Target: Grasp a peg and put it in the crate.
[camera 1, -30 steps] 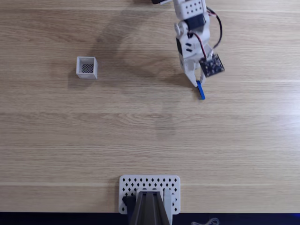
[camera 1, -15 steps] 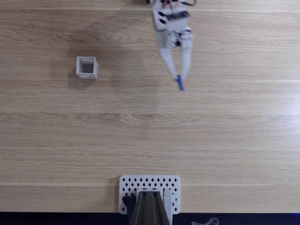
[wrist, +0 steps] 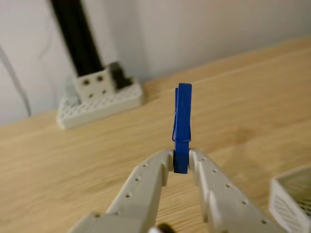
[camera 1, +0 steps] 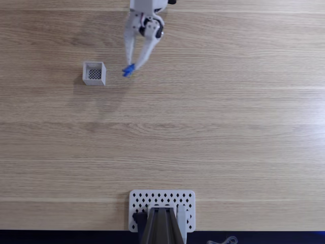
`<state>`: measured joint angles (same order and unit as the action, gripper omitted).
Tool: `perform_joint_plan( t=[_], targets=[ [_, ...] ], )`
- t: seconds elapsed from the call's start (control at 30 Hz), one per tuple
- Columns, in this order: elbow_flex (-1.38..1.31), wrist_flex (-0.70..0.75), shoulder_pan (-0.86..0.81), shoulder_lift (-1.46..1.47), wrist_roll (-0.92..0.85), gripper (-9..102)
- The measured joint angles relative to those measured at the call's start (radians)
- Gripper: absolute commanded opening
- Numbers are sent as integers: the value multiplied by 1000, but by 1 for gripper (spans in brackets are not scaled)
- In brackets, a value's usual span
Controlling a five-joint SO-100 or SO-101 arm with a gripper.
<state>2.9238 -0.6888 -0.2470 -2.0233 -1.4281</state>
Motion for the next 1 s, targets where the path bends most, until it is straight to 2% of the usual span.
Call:
perform_joint_plan(
  t=[0.33,0.73,1.0],
  targets=[
    [-80,-14,-150,236,81,-1],
    [-224,-285,-218,560,83,-1],
    [-224,-307,-225,583,83,-1]
  ],
)
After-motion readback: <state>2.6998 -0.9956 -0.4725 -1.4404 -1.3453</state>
